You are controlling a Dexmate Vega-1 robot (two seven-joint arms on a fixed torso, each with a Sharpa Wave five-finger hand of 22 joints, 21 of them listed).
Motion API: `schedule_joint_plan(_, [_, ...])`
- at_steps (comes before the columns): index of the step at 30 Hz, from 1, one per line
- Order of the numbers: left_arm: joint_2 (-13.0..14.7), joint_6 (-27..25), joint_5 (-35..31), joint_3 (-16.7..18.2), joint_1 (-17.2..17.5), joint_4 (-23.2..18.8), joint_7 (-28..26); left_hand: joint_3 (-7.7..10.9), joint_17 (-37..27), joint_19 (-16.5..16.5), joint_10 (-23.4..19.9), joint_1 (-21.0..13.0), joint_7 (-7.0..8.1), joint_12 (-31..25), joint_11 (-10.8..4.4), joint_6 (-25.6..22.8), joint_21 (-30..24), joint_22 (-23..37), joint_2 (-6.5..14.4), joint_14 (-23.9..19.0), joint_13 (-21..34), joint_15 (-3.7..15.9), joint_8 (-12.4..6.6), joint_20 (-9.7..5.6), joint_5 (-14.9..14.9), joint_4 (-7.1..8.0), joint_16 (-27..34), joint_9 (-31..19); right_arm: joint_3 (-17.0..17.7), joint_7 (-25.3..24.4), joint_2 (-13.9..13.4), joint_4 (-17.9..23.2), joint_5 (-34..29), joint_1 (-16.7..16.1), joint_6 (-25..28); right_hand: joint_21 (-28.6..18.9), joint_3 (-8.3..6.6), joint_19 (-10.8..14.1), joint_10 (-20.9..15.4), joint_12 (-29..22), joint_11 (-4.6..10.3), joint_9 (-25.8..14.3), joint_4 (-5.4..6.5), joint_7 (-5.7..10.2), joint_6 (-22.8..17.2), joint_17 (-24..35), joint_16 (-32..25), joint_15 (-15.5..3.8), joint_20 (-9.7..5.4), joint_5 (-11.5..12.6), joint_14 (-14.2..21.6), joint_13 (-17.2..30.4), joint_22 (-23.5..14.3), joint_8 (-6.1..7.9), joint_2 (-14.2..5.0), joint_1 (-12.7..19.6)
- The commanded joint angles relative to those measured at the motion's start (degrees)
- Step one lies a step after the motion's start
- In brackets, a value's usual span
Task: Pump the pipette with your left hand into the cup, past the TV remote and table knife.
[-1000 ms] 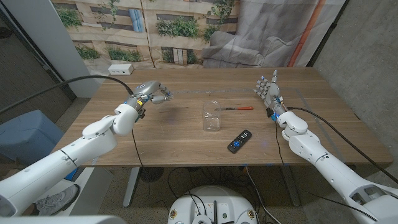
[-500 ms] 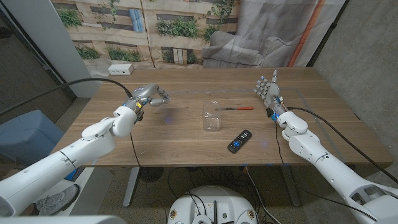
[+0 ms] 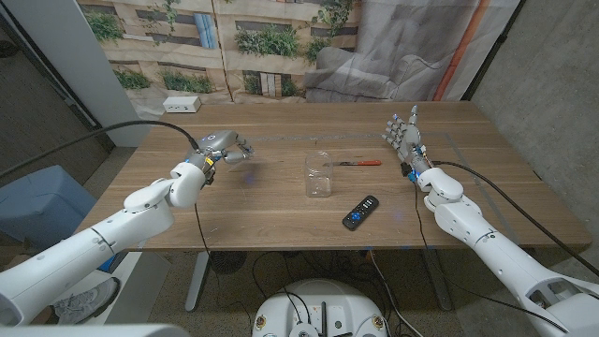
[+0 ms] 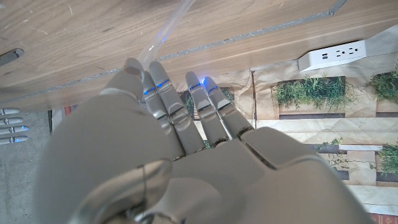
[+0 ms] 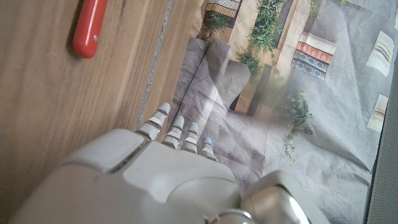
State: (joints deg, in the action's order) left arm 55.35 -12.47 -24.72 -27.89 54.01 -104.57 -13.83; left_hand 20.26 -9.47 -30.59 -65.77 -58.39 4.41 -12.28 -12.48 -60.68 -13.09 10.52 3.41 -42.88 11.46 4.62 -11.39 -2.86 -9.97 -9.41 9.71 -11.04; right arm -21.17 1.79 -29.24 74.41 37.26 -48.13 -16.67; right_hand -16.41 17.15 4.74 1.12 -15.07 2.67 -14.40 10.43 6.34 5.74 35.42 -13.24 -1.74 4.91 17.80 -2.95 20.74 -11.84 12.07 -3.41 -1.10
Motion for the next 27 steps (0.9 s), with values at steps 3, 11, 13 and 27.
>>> schedule_joint_plan(3, [-0.77, -0.59, -2.04, -2.27, -1.66, 2.31, 0.29, 0.14, -0.11, 0.07, 0.89, 0.84, 0.09, 0.19, -0.06, 1.15, 0.32, 0.16, -0.39, 0.50, 0.14, 7.81, 0.41, -2.10, -0.28, -0.08, 0.13, -0.17, -0.01, 0.01, 0.01, -0.04, 0.00, 0.02, 0.00, -0.21, 0.38, 0.29, 0.03, -0.14, 0.33, -0.17, 0.03, 0.55, -0.17, 0.26, -0.34, -4.84, 0.08, 0.32, -0.35, 0.15, -0.31, 0.39, -3.32, 0.01])
schedule_joint_plan(11, [-1.11, -0.24, -3.17, -3.62, -2.56, 3.31, 0.71, 0.12, -0.07, 0.11, 1.53, 1.30, 0.40, 0.39, -0.04, 1.34, 0.34, 0.16, -0.51, 0.65, 0.12, 7.85, 0.39, -2.14, -0.27, 0.07, 0.06, -0.16, 0.00, 0.00, 0.00, -0.01, 0.00, 0.01, 0.01, -0.21, 0.38, 0.27, 0.05, -0.14, 0.22, -0.18, 0.02, 0.52, -0.19, 0.26, -0.35, -4.82, 0.10, 0.32, -0.35, 0.15, -0.31, 0.40, -3.31, 0.01])
schedule_joint_plan(13, [-1.21, -0.29, -3.39, -3.88, -2.74, 3.48, 0.86, 0.09, -0.04, 0.10, 1.62, 1.40, 0.43, 0.40, -0.04, 1.30, 0.34, 0.16, -0.64, 0.80, 0.12, 7.86, 0.35, -2.16, -0.26, 0.05, -0.01, -0.16, 0.00, -0.02, 0.00, 0.01, 0.00, 0.01, 0.03, -0.21, 0.38, 0.27, -0.02, -0.16, 0.28, -0.18, 0.03, 0.46, -0.16, 0.26, -0.35, -4.82, 0.12, 0.32, -0.35, 0.15, -0.31, 0.38, -3.31, 0.01])
schedule_joint_plan(27, [-1.53, 0.17, -5.82, -5.76, -3.59, 5.11, 0.89, 0.29, -0.07, 0.15, 1.64, 1.48, 0.46, 0.31, -0.07, 1.29, 0.36, 0.16, -0.42, 0.78, 0.14, 8.01, 0.25, -2.09, -0.32, 0.05, 0.06, -0.15, -0.01, -0.02, 0.01, 0.00, -0.01, 0.03, 0.03, -0.20, 0.38, 0.26, -0.15, -0.22, 0.07, -0.18, 0.03, 0.47, -0.20, 0.26, -0.36, -4.81, 0.14, 0.32, -0.32, 0.16, -0.31, 0.40, -3.30, 0.00])
